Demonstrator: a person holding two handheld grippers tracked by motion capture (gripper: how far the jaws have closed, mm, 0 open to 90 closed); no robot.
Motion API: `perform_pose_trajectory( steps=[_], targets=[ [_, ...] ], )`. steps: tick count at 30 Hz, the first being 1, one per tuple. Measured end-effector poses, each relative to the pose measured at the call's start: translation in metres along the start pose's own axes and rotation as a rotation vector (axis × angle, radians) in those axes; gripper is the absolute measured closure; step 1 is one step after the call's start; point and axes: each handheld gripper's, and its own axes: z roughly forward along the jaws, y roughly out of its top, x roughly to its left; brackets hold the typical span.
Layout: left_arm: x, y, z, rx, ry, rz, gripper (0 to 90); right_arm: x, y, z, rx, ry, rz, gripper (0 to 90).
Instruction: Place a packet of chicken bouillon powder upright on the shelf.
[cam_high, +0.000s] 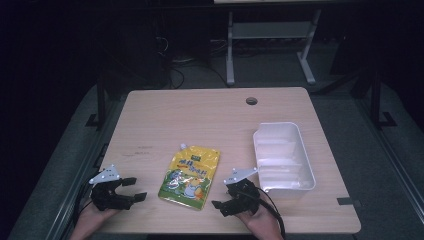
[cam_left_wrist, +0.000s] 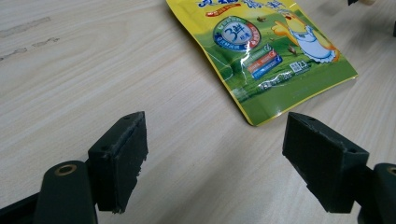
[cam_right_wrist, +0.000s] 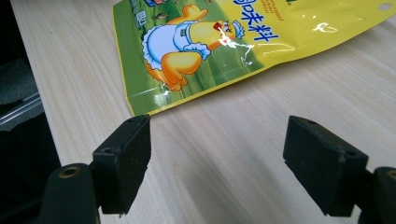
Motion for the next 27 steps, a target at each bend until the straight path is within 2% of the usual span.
perform_pose_trajectory(
  steps=[4, 8, 13, 17, 20, 27],
  targets=[
    [-0.001, 0.001, 0.002, 0.008, -0.007, 0.005, 21.7, 0.0, 0.001, -0.001, -0.018, 0.007, 0.002, 22.6],
    [-0.003, 0.004, 0.005, 0.016, -0.014, 0.012, 22.1, 0.002, 0.003, -0.002, -0.029, 0.011, -0.017, 26.2],
    [-0.004, 0.008, 0.008, 0.012, -0.023, 0.003, 22.2, 0.0, 0.013, 0.0, -0.033, 0.0, -0.028, 36.5],
    [-0.005, 0.014, 0.011, 0.017, -0.022, -0.002, 21.8, 0.001, 0.021, 0.005, -0.039, 0.013, -0.037, 40.3],
    [-0.005, 0.018, 0.014, 0.025, -0.023, -0.005, 21.5, 0.003, 0.026, 0.009, -0.041, 0.024, -0.041, 40.8],
    [-0.005, 0.038, 0.03, 0.059, -0.029, -0.003, 21.6, 0.016, 0.037, 0.025, -0.017, 0.023, -0.102, 38.1]
  ],
)
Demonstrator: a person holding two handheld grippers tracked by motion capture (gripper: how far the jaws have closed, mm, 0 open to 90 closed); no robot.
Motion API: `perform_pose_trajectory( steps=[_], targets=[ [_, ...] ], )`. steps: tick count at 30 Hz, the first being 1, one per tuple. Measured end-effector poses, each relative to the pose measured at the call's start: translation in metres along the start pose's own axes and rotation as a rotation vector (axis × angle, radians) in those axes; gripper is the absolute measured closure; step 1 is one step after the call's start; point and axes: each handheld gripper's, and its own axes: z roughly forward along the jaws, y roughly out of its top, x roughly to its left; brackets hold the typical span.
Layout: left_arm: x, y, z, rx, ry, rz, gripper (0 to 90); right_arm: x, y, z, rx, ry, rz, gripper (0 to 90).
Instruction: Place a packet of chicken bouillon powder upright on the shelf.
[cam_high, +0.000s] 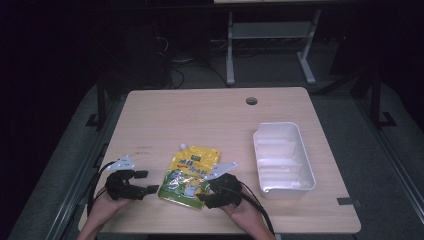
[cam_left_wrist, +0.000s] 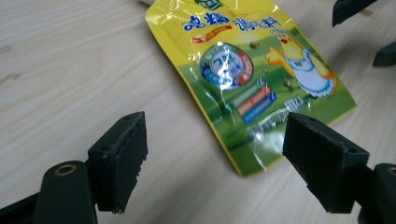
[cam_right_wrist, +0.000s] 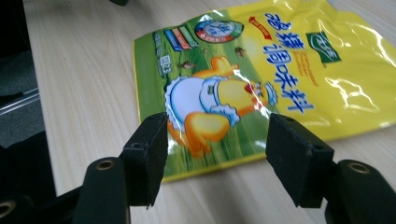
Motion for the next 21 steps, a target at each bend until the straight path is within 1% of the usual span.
perform_pose_trajectory(
  steps=[3, 6, 7, 8, 9, 10, 11, 12, 13, 14, 15, 16, 17, 20, 21],
  targets=[
    [0.001, 0.012, 0.008, 0.014, 0.0, -0.003, 21.7, 0.001, 0.005, 0.008, 0.002, -0.004, -0.014, 38.1],
    [0.002, 0.025, 0.017, 0.034, -0.003, -0.004, 21.7, 0.002, 0.008, 0.014, 0.006, 0.003, -0.025, 40.9],
    [0.005, 0.032, 0.022, 0.048, -0.002, -0.018, 22.1, 0.003, 0.01, 0.019, 0.009, -0.005, -0.035, 41.5],
    [0.005, 0.032, 0.022, 0.048, -0.002, -0.018, 22.1, 0.003, 0.01, 0.021, 0.011, -0.009, -0.039, 41.5],
    [0.006, 0.035, 0.024, 0.053, 0.001, -0.026, 22.1, 0.003, 0.01, 0.021, 0.011, -0.009, -0.039, 41.5],
    [0.01, 0.042, 0.03, 0.062, 0.003, -0.04, 22.1, 0.005, 0.011, 0.025, 0.021, -0.014, -0.06, 40.9],
    [0.01, 0.042, 0.03, 0.062, 0.003, -0.04, 22.3, 0.006, 0.011, 0.027, 0.028, -0.022, -0.069, 40.2],
    [0.014, 0.047, 0.037, 0.069, 0.0, -0.068, 22.2, 0.007, 0.01, 0.028, 0.038, -0.028, -0.079, 39.7],
    [0.014, 0.047, 0.037, 0.069, 0.0, -0.068, 22.3, 0.007, 0.01, 0.028, 0.038, -0.028, -0.079, 39.7],
    [0.019, 0.053, 0.043, 0.082, 0.009, -0.08, 22.3, 0.009, 0.009, 0.031, 0.053, -0.042, -0.097, 39.0],
    [0.021, 0.054, 0.047, 0.08, 0.011, -0.09, 22.6, 0.009, 0.009, 0.032, 0.057, -0.042, -0.1, 38.7],
    [0.021, 0.054, 0.047, 0.08, 0.011, -0.09, 23.2, 0.009, 0.009, 0.032, 0.057, -0.042, -0.1, 38.7],
    [0.024, 0.056, 0.05, 0.085, 0.005, -0.103, 23.2, 0.009, 0.009, 0.032, 0.057, -0.042, -0.098, 38.5],
    [0.031, 0.059, 0.063, 0.105, 0.006, -0.138, 23.5, 0.01, 0.008, 0.034, 0.055, -0.046, -0.096, 38.7],
    [0.032, 0.06, 0.065, 0.111, 0.007, -0.141, 23.6, 0.01, 0.007, 0.034, 0.052, -0.043, -0.092, 38.8]
  ],
)
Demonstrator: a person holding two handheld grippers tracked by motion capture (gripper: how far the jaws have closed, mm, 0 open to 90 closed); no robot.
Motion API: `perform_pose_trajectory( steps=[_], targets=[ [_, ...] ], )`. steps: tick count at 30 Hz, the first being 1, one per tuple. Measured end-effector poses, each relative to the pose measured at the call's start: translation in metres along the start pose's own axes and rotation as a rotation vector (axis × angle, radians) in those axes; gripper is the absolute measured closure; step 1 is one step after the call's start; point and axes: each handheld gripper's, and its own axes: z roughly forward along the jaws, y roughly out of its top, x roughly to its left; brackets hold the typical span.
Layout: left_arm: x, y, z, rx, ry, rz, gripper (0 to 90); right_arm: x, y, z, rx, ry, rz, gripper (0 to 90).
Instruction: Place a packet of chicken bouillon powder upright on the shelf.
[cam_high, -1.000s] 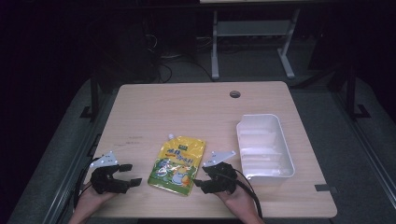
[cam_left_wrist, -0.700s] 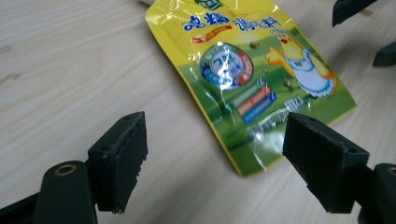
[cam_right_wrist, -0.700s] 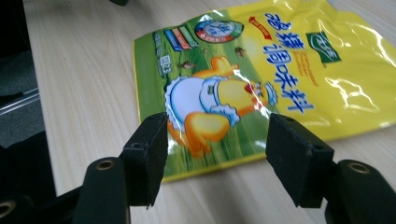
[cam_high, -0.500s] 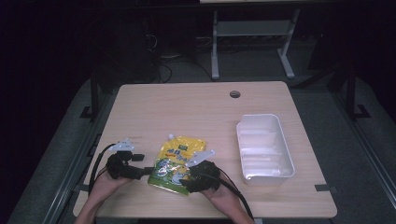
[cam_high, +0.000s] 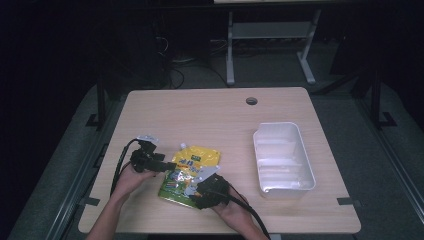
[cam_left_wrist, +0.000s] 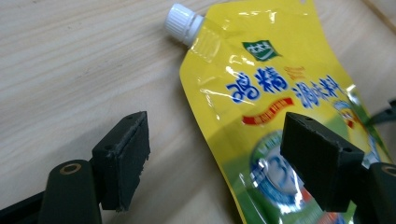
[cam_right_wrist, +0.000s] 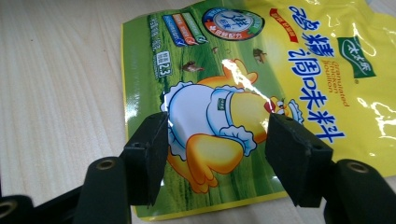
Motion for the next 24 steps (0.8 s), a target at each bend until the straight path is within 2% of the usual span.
perform_pose_trajectory(
  steps=[4, 8, 10, 11, 12, 14, 18, 21, 22, 24],
  targets=[
    [0.003, 0.006, 0.011, 0.029, -0.018, -0.02, 25.7, 0.0, -0.001, 0.001, -0.004, 0.008, 0.011, 38.9],
    [0.004, 0.009, 0.017, -0.003, -0.067, -0.041, 30.1, -0.001, -0.003, 0.001, -0.015, 0.015, 0.018, 39.1],
    [0.004, 0.009, 0.018, -0.005, -0.071, -0.041, 31.7, -0.002, -0.003, 0.001, -0.015, 0.015, 0.02, 39.1],
    [0.004, 0.009, 0.019, -0.007, -0.092, -0.051, 32.8, -0.002, -0.003, 0.001, -0.016, 0.016, 0.016, 39.1],
    [0.004, 0.009, 0.019, -0.007, -0.092, -0.051, 33.7, -0.002, -0.003, 0.001, -0.016, 0.016, 0.016, 39.1],
    [0.004, 0.009, 0.02, -0.004, -0.119, -0.053, 36.2, -0.002, -0.004, 0.002, -0.018, 0.016, 0.015, 39.2],
    [0.004, 0.009, 0.02, -0.004, -0.126, -0.061, 38.4, -0.001, -0.004, 0.002, -0.022, 0.016, 0.019, 39.1],
    [0.004, 0.008, 0.02, 0.02, -0.16, -0.075, 42.3, -0.001, -0.005, 0.002, -0.03, 0.015, 0.02, 39.0],
    [0.004, 0.008, 0.02, 0.03, -0.175, -0.076, 48.1, -0.001, -0.005, 0.002, -0.033, 0.011, 0.014, 39.1],
    [0.004, 0.008, 0.02, 0.036, -0.176, -0.075, 52.6, 0.0, -0.005, 0.003, -0.03, 0.006, 0.004, 39.3]
  ],
)
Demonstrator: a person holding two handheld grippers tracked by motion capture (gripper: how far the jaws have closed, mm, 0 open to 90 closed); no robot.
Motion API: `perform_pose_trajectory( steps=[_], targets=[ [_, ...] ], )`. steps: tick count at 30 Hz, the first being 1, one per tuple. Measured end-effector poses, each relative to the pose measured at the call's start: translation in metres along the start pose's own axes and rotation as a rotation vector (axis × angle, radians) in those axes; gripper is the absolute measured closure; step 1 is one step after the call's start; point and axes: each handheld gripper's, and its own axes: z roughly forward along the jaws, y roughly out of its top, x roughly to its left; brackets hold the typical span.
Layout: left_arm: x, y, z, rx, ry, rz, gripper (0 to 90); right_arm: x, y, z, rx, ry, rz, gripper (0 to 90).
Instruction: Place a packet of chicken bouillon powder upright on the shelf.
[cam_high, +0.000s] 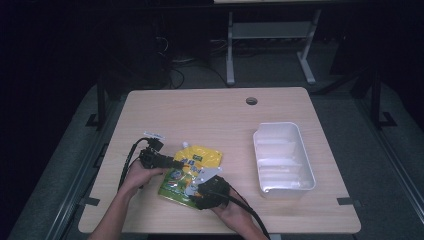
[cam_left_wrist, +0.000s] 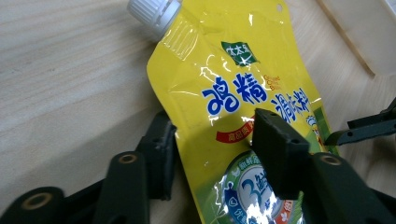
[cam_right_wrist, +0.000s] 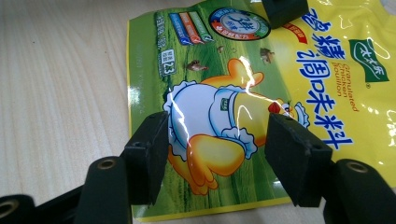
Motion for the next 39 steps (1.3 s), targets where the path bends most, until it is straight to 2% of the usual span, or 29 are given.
perform_pose_trajectory(
  steps=[4, 5, 6, 11, 16, 18, 21, 23, 24, 28, 35, 39],
  targets=[
    [0.001, 0.0, -0.002, -0.007, 0.003, -0.005, 64.3, 0.0, 0.0, 0.0, 0.0, 0.001, 0.001, 39.3],
    [0.001, 0.0, -0.003, -0.003, -0.007, -0.001, 64.3, 0.0, 0.0, 0.0, 0.0, -0.001, -0.001, 39.4],
    [0.001, 0.0, -0.004, -0.005, -0.006, 0.007, 77.3, 0.0, -0.001, 0.0, -0.004, -0.002, -0.002, 39.4],
    [-0.001, -0.001, -0.006, -0.002, -0.021, 0.021, 87.9, 0.001, -0.001, 0.0, -0.006, -0.003, -0.002, 39.4],
    [-0.004, -0.003, -0.01, -0.018, -0.019, 0.056, 89.1, 0.0, -0.001, 0.0, -0.006, 0.002, -0.001, 39.3],
    [-0.005, -0.003, -0.011, -0.019, -0.019, 0.067, 89.4, -0.002, -0.001, -0.001, -0.004, 0.019, 0.016, 39.2],
    [-0.007, -0.005, -0.016, -0.029, -0.035, 0.078, 89.5, -0.003, 0.0, -0.004, -0.003, 0.022, 0.021, 37.8],
    [-0.009, -0.006, -0.02, -0.044, -0.044, 0.093, 89.5, -0.006, 0.0, -0.009, -0.023, 0.024, 0.032, 35.7],
    [-0.01, -0.006, -0.022, -0.051, -0.045, 0.102, 89.6, -0.01, 0.001, -0.015, -0.051, 0.03, 0.051, 34.4],
    [-0.013, -0.011, -0.034, -0.097, -0.051, 0.129, 89.6, -0.019, 0.004, -0.03, -0.093, 0.011, 0.082, 31.0],
    [-0.019, -0.018, -0.051, -0.155, -0.058, 0.166, 89.6, -0.035, 0.007, -0.051, -0.12, -0.021, 0.134, 27.4],
    [-0.023, -0.02, -0.058, -0.176, -0.059, 0.197, 89.7, -0.041, 0.011, -0.059, -0.138, -0.017, 0.16, 25.5]
  ],
)
